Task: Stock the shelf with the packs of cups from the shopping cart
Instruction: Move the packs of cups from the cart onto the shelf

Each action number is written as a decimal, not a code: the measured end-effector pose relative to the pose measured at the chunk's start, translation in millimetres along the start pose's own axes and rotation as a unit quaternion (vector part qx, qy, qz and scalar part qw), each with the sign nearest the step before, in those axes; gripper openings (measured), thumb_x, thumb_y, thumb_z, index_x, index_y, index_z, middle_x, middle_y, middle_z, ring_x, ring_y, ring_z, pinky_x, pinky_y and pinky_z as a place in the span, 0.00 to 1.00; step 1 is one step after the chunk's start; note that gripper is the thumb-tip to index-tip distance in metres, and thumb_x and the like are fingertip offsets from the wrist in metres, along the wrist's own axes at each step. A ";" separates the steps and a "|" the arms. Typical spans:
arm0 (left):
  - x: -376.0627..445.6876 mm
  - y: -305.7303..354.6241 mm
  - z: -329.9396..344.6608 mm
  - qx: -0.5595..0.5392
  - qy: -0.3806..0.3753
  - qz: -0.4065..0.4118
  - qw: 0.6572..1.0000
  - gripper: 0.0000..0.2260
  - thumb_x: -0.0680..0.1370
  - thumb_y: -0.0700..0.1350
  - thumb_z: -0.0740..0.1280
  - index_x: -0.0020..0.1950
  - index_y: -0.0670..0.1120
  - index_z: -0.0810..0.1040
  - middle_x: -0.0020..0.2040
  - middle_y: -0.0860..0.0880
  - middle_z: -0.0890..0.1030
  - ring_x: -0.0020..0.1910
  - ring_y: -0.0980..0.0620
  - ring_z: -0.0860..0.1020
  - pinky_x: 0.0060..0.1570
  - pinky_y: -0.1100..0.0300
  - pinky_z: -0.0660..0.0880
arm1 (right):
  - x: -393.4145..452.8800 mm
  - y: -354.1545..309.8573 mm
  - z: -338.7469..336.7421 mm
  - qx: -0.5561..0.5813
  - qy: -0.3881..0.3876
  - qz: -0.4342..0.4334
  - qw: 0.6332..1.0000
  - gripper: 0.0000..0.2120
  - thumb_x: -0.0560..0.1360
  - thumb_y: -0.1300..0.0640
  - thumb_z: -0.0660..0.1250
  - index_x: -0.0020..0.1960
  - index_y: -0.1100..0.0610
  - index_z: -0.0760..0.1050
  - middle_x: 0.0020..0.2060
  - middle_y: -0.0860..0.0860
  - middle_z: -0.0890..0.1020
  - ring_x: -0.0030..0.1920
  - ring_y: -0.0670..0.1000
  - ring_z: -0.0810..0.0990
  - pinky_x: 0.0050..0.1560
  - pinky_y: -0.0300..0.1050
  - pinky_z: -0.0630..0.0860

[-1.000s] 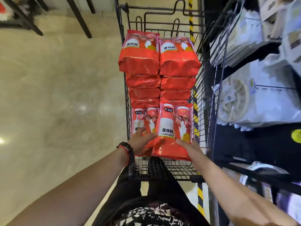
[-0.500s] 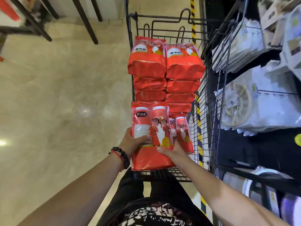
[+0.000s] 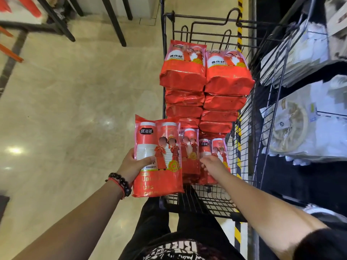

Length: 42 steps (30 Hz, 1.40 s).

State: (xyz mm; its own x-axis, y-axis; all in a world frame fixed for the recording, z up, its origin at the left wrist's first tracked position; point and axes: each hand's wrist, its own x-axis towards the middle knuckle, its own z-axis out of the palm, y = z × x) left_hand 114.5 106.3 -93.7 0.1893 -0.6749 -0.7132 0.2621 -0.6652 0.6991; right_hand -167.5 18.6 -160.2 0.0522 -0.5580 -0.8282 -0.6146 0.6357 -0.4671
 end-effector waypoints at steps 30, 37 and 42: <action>-17.0 -4.7 -0.8 0.038 0.041 -0.001 0.998 0.37 0.57 0.53 0.82 0.63 0.45 0.76 0.54 0.43 0.85 0.50 0.41 0.85 0.51 0.42 0.81 | 42.2 -1.6 23.5 0.147 -0.010 0.086 0.985 0.30 0.64 0.51 0.83 0.58 0.54 0.69 0.52 0.56 0.81 0.49 0.57 0.82 0.53 0.54 0.81; -17.5 6.8 23.0 0.071 0.023 0.001 0.997 0.40 0.56 0.55 0.83 0.65 0.45 0.75 0.55 0.42 0.84 0.50 0.40 0.85 0.52 0.38 0.80 | 7.3 18.1 -21.2 0.160 0.060 -0.001 0.985 0.33 0.64 0.51 0.83 0.64 0.53 0.72 0.54 0.52 0.84 0.51 0.53 0.83 0.55 0.51 0.81; -18.8 17.3 52.0 0.099 -0.001 0.038 0.994 0.40 0.54 0.54 0.81 0.63 0.41 0.75 0.54 0.39 0.84 0.48 0.38 0.84 0.51 0.36 0.80 | -43.4 32.0 -59.7 0.240 0.127 -0.034 0.962 0.30 0.64 0.52 0.83 0.62 0.51 0.74 0.53 0.51 0.85 0.50 0.52 0.85 0.49 0.47 0.82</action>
State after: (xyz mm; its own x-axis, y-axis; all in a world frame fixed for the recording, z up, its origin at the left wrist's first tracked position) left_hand 66.2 90.9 -65.6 0.1985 -0.7258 -0.6586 0.0567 -0.6624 0.7470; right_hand -236.4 31.3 -120.7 -0.1526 -0.6812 -0.7160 -0.1798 0.7315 -0.6577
